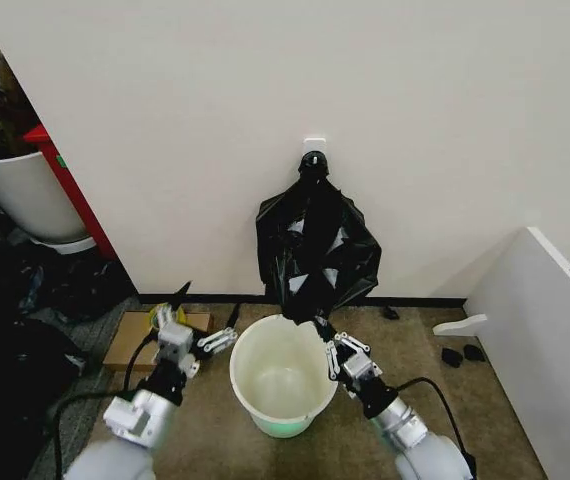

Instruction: Place the garbage bag over the trash bin.

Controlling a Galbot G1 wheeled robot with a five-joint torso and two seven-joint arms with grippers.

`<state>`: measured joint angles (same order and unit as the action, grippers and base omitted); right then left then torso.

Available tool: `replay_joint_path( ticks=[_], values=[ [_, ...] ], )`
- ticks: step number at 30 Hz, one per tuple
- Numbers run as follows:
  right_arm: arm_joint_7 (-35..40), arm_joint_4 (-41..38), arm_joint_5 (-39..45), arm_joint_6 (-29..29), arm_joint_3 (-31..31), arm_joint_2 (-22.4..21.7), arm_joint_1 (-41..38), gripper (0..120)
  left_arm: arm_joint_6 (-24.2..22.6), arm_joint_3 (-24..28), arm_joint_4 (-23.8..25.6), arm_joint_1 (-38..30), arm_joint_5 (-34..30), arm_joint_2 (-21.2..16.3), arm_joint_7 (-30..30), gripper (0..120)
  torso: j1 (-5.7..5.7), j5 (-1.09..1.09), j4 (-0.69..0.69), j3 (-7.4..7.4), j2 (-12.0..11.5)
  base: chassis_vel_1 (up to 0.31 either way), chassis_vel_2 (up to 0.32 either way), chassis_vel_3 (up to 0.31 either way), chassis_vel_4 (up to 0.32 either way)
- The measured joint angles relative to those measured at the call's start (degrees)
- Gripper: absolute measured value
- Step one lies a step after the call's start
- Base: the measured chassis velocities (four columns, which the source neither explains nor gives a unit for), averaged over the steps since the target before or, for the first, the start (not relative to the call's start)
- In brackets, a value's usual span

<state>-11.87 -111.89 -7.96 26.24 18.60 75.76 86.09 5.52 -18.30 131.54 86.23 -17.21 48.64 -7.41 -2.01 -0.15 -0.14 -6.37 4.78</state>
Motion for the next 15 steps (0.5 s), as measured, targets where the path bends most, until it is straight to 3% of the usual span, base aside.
replay_joint_path(
  ticks=[2, 4, 7, 8, 11, 13, 15],
  values=[
    [1.1, -0.1, -4.2, 0.7, 0.6, 1.3, -0.1, 0, -4.5, 3.7, 0.5, -6.4, -4.7, -5.3, -0.5, 100, 0.0, 0.0, 0.0, 0.0, 0.0, 0.0, 0.0, 0.0, 0.0],
    [1.3, -0.2, -5.9, 1.1, 0.7, 1.7, -0.1, 0, -5.6, 6.0, 0.1, -9.7, -6.9, -7.3, -0.7, 100, 0.0, 0.0, 0.0, 0.0, 0.0, 0.0, 0.0, 0.0, 0.0],
    [2.0, -0.3, -8.2, 1.9, 1.0, 2.4, 0.0, 0, -9.6, 16.6, -2.4, -25.1, -15.0, -11.4, -3.0, 99, 0.0, -0.02, 0.02, -0.01, 0.0, 0.0, 0.0, 0.0, 0.0],
    [2.0, -0.3, -8.2, 1.9, 1.0, 2.4, 0.0, 0, -9.6, 16.6, -2.4, -25.1, -15.0, -11.4, -3.0, 99, 0.0, -0.02, 0.02, -0.01, 0.0, 0.0, 0.0, 0.0, 0.0],
    [2.4, -0.1, -9.5, 2.6, 1.5, 2.8, -0.2, 0, -15.3, 27.4, -4.6, -42.3, -21.3, -12.0, -6.8, 99, 0.0, -0.01, 0.0, -0.01, 0.0, 0.0, 0.0, 0.0, 0.0],
    [2.4, -0.1, -9.7, 2.6, 1.5, 2.9, -0.2, 0, -16.8, 29.2, -5.0, -45.0, -21.6, -11.8, -7.6, 98, 0.0, -0.01, 0.0, 0.0, 0.0, 0.0, 0.0, 0.0, 0.0],
    [2.8, -0.1, -10.9, 3.1, 1.7, 3.4, -0.3, 0, -22.6, 36.7, -6.4, -54.4, -23.7, -11.0, -9.5, 97, 0.0, 0.0, 0.01, -0.01, 0.0, 0.0, 0.0, 0.0, 0.0]
  ],
)
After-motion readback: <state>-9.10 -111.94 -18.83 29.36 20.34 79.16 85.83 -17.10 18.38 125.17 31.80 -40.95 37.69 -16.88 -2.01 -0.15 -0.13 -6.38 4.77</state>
